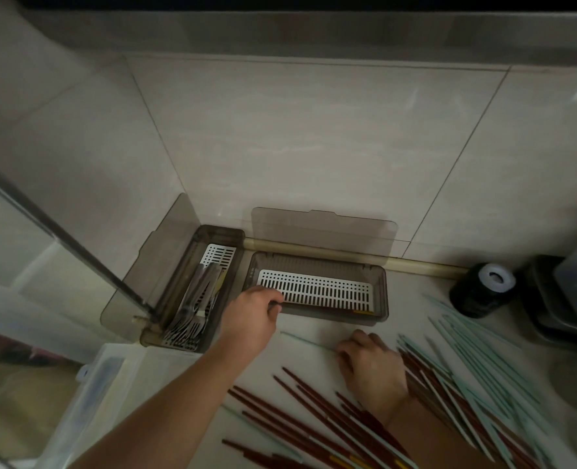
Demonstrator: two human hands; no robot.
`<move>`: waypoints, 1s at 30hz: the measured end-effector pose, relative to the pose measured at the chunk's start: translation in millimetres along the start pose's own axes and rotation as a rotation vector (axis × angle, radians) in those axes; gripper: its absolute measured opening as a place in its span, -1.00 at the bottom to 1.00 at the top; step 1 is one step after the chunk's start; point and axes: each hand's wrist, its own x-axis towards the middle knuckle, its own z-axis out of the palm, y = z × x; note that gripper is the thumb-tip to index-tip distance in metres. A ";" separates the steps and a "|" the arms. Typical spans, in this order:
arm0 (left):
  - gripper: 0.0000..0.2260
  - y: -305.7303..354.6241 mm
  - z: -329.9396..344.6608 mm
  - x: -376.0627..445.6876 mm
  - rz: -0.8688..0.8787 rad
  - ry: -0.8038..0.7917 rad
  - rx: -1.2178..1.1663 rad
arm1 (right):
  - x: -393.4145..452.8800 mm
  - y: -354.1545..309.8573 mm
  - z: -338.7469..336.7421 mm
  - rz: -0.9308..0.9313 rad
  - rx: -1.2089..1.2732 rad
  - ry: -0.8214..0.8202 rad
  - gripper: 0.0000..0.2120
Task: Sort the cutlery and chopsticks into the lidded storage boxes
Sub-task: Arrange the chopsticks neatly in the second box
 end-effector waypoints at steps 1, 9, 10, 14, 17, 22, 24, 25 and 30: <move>-0.84 -0.2 0.0 -0.2 0.010 -0.004 0.006 | -1.4 -0.4 -0.8 -0.003 -0.005 -0.002 -0.95; -0.86 0.6 -3.9 -5.9 0.029 -0.043 0.023 | -19.1 -10.4 -19.5 -0.171 0.025 0.010 -0.96; -0.86 0.4 -5.5 -6.9 0.023 -0.053 0.021 | -24.0 -11.2 -25.3 -0.192 0.038 0.010 -0.96; -0.88 -2.5 -12.0 -11.9 0.006 -0.090 0.031 | -38.4 3.7 -55.1 -0.173 0.085 0.094 -0.91; -0.88 -4.4 -13.6 -18.8 -0.003 -0.090 -0.003 | -13.8 17.7 -73.6 -0.045 0.137 0.163 -0.91; -0.86 -6.1 -8.3 -33.3 -0.039 -0.038 -0.048 | 58.0 6.3 -63.9 -0.010 0.012 -0.144 -0.84; -0.85 -9.3 -7.5 -34.8 -0.081 0.003 -0.112 | 77.6 -2.3 -50.5 -0.039 -0.017 -0.288 -0.83; -0.85 -10.8 -7.5 -34.5 -0.100 0.020 -0.144 | 85.3 -6.7 -44.8 -0.057 -0.018 -0.345 -0.83; -0.80 -16.3 -7.6 -32.9 -0.140 0.016 -0.199 | 107.4 -12.6 -32.1 -0.072 0.048 -0.442 -0.86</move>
